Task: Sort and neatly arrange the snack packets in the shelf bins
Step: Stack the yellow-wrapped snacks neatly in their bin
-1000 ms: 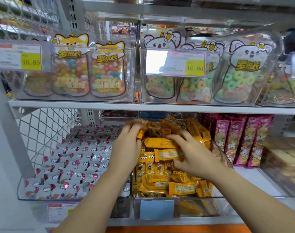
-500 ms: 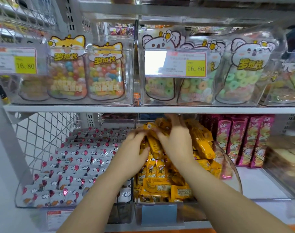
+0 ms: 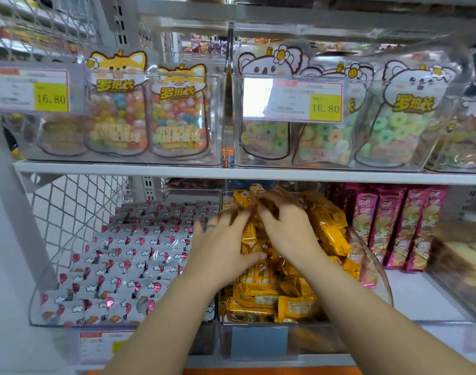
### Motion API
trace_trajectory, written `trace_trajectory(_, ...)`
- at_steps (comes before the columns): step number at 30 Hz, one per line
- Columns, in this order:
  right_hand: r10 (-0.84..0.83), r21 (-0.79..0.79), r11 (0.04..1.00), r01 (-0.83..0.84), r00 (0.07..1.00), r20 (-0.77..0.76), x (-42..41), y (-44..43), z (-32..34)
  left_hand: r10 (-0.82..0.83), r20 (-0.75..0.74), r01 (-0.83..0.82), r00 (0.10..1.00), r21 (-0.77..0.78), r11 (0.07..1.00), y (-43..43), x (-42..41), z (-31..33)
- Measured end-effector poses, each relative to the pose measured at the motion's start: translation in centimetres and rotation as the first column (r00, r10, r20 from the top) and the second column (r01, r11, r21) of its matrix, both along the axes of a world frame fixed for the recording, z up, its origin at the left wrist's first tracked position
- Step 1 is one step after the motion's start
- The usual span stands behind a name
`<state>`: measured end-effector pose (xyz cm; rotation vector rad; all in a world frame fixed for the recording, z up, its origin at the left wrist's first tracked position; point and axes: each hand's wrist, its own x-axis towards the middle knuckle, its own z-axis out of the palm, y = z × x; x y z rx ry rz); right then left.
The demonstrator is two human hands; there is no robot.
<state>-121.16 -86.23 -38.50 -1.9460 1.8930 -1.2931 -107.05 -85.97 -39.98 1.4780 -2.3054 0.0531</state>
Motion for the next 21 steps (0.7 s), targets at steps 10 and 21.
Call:
trace_trajectory(10,0.122,0.050,0.992,-0.119,0.991,-0.052,-1.2,2.8,-0.1,0.026,-0.097,-0.023,0.995,0.025,0.999,-0.8,-0.7,0.6)
trace_trajectory(21,-0.029,-0.188,0.982,-0.001,0.987,-0.161,0.2,0.0,-0.6,-0.007,-0.219,0.042,0.976,0.154,0.987,-1.2,0.0,0.5)
